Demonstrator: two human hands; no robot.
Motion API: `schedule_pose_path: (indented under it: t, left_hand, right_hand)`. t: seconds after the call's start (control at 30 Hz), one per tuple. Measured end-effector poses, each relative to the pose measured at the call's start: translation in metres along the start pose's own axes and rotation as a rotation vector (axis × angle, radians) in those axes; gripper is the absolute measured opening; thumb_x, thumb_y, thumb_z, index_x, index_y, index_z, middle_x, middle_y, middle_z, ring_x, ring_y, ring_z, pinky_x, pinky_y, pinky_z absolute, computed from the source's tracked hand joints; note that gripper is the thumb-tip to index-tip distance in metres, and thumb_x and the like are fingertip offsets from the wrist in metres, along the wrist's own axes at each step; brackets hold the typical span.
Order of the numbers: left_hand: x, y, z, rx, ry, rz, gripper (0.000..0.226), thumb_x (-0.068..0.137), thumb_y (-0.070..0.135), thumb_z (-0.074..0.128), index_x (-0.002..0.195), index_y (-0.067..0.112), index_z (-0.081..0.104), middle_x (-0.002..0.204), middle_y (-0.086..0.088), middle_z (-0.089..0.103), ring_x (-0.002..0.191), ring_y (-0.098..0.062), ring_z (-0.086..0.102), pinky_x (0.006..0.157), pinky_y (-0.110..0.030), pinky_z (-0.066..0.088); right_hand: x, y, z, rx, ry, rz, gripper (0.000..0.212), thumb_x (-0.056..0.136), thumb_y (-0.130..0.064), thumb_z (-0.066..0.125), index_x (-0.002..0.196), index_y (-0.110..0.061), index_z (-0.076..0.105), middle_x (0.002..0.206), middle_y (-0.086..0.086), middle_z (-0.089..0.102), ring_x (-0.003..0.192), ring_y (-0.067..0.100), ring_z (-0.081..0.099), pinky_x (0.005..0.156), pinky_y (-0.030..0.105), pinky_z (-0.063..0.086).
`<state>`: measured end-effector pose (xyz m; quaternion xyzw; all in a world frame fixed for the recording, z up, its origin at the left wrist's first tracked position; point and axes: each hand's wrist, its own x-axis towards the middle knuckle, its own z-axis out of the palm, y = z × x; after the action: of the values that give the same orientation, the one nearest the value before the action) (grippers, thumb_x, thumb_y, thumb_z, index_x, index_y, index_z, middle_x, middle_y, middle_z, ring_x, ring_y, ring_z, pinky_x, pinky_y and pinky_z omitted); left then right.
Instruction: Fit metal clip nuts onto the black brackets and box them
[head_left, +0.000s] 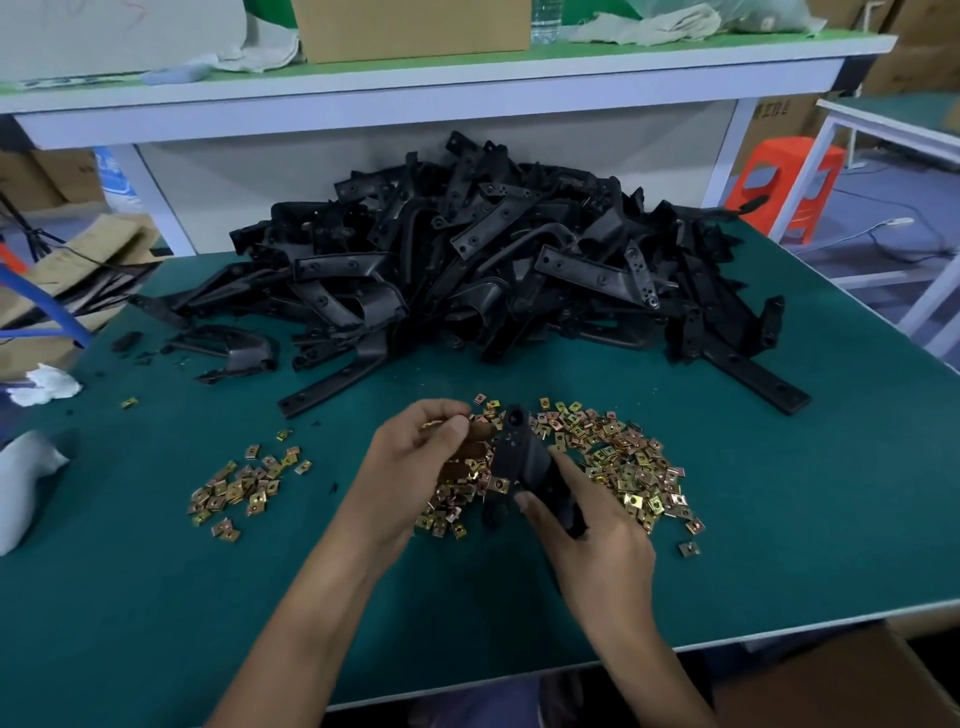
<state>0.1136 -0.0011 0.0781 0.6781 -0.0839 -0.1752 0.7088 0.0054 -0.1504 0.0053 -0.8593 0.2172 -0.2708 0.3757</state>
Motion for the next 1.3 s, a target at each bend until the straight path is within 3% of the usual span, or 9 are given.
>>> schedule_pose_path:
  t: [0.1, 0.27, 0.6, 0.8, 0.9, 1.0, 1.1, 1.2, 1.3]
  left_hand:
    - [-0.011, 0.002, 0.008, -0.107, 0.004, -0.037, 0.011, 0.099, 0.008, 0.060, 0.104, 0.008, 0.070, 0.102, -0.013, 0.073, 0.091, -0.026, 0.065, 0.089, -0.043, 0.053]
    - [-0.018, 0.005, 0.015, -0.180, 0.019, -0.076, 0.013, 0.096, 0.005, 0.063, 0.106, 0.002, 0.071, 0.096, -0.013, 0.073, 0.086, -0.023, 0.066, 0.077, -0.030, 0.056]
    - [-0.016, 0.003, 0.016, -0.011, 0.070, -0.047, 0.006, 0.090, 0.008, 0.072, 0.094, 0.006, 0.076, 0.082, -0.009, 0.074, 0.070, -0.013, 0.065, 0.064, -0.022, 0.054]
    - [-0.017, -0.004, 0.018, 0.005, 0.091, -0.141, 0.007, 0.088, 0.017, 0.076, 0.093, 0.013, 0.080, 0.093, -0.014, 0.077, 0.080, -0.019, 0.068, 0.080, -0.037, 0.054]
    - [-0.020, -0.005, 0.017, 0.029, 0.106, -0.142, 0.009, 0.090, 0.019, 0.074, 0.094, 0.015, 0.080, 0.094, -0.011, 0.077, 0.081, -0.017, 0.068, 0.078, -0.032, 0.052]
    - [-0.024, -0.001, 0.017, 0.090, 0.148, -0.062, 0.007, 0.090, 0.020, 0.073, 0.091, 0.017, 0.080, 0.087, -0.002, 0.078, 0.082, -0.015, 0.071, 0.077, -0.028, 0.055]
    - [-0.028, 0.003, 0.025, 0.224, 0.099, 0.063, 0.012, 0.090, 0.025, 0.073, 0.084, 0.032, 0.080, 0.084, 0.013, 0.078, 0.077, 0.002, 0.071, 0.065, -0.014, 0.050]
    - [-0.031, 0.002, 0.042, 0.405, -0.040, 0.162, 0.005, 0.082, 0.053, 0.071, 0.083, 0.057, 0.073, 0.082, 0.032, 0.071, 0.077, 0.012, 0.065, 0.070, -0.021, 0.045]
    - [-0.027, -0.008, 0.064, 0.595, -0.211, 0.177, 0.022, 0.081, 0.068, 0.057, 0.097, 0.057, 0.070, 0.086, 0.036, 0.069, 0.080, 0.008, 0.064, 0.071, -0.025, 0.045]
  right_hand:
    - [-0.001, 0.000, 0.001, -0.007, 0.008, -0.013, 0.057, 0.084, -0.066, 0.059, 0.135, -0.039, 0.064, 0.091, -0.011, 0.069, 0.076, 0.013, 0.064, 0.061, 0.036, 0.053]
    - [-0.002, -0.001, 0.001, -0.019, 0.016, -0.048, 0.055, 0.086, -0.064, 0.059, 0.135, -0.040, 0.063, 0.091, -0.010, 0.070, 0.074, 0.016, 0.066, 0.058, 0.037, 0.054]
    - [-0.002, -0.001, 0.002, -0.143, 0.065, -0.160, 0.052, 0.086, -0.055, 0.065, 0.134, -0.034, 0.066, 0.086, -0.010, 0.069, 0.065, 0.019, 0.065, 0.047, 0.032, 0.046]
    - [-0.003, 0.006, 0.009, -0.233, 0.175, -0.228, 0.048, 0.087, -0.049, 0.074, 0.130, -0.029, 0.069, 0.084, -0.009, 0.070, 0.061, 0.018, 0.066, 0.044, 0.026, 0.041]
    - [-0.003, 0.007, 0.010, -0.244, 0.183, -0.225, 0.052, 0.083, -0.043, 0.083, 0.131, -0.029, 0.069, 0.085, -0.008, 0.071, 0.063, 0.019, 0.068, 0.043, 0.030, 0.045]
    - [-0.005, -0.003, 0.008, -0.173, 0.124, -0.168, 0.053, 0.086, -0.048, 0.078, 0.135, -0.033, 0.065, 0.095, -0.009, 0.073, 0.075, 0.018, 0.071, 0.052, 0.033, 0.052]
    - [-0.015, -0.007, -0.003, -0.090, 0.054, -0.034, 0.057, 0.090, -0.059, 0.066, 0.143, -0.045, 0.052, 0.117, -0.014, 0.069, 0.102, 0.014, 0.067, 0.078, 0.035, 0.055]
    - [-0.034, 0.006, -0.030, -0.022, 0.070, 0.039, 0.061, 0.090, -0.053, 0.059, 0.147, -0.048, 0.036, 0.128, -0.018, 0.062, 0.115, 0.008, 0.060, 0.091, 0.028, 0.049]
    - [-0.059, 0.027, -0.071, 0.133, 0.153, 0.165, 0.052, 0.092, -0.043, 0.061, 0.141, -0.048, 0.042, 0.126, -0.020, 0.063, 0.115, 0.000, 0.061, 0.096, 0.025, 0.049]
